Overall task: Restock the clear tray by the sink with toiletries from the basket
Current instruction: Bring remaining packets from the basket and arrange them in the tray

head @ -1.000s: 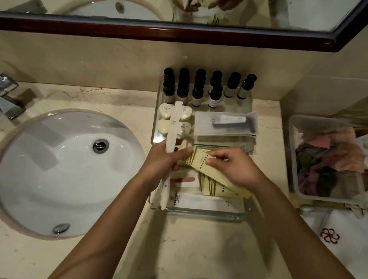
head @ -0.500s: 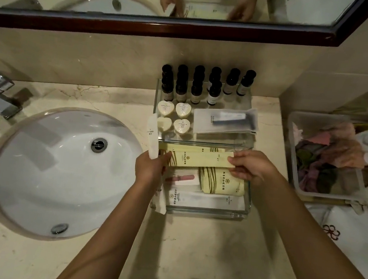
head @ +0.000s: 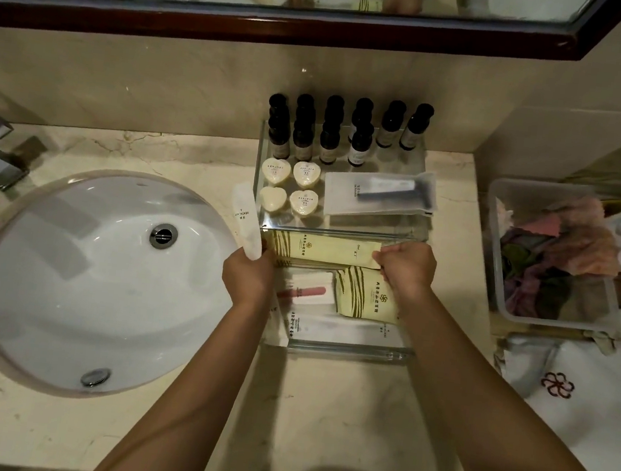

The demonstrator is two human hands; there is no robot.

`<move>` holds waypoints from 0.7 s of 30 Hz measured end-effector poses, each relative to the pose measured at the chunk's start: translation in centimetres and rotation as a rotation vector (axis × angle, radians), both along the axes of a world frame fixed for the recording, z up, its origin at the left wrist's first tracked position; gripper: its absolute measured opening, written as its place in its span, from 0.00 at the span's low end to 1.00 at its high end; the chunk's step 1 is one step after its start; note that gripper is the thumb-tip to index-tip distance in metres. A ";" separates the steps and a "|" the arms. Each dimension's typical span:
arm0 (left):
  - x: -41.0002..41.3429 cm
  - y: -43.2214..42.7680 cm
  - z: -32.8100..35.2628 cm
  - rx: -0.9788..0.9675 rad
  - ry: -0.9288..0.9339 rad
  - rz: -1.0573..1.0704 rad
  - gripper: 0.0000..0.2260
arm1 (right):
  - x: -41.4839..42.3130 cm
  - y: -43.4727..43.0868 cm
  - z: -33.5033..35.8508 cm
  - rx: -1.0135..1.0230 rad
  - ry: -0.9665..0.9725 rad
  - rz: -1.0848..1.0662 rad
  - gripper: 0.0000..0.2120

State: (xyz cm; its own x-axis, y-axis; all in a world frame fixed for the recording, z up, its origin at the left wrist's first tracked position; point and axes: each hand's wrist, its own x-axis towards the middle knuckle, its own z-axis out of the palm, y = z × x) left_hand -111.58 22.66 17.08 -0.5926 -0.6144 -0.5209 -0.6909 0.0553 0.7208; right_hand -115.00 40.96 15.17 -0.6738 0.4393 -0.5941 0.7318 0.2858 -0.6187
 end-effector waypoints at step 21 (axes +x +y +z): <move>1.0 -0.1 2.1 -0.046 -0.028 -0.254 0.06 | 1.3 0.0 2.6 0.137 0.181 0.154 0.09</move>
State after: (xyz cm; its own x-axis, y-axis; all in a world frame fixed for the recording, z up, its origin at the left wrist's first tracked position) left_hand -110.62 22.60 19.17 -0.7167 -0.4711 -0.5141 -0.6703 0.2624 0.6941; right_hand -113.66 40.93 17.73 -0.8289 0.3916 -0.3995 0.5540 0.4755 -0.6834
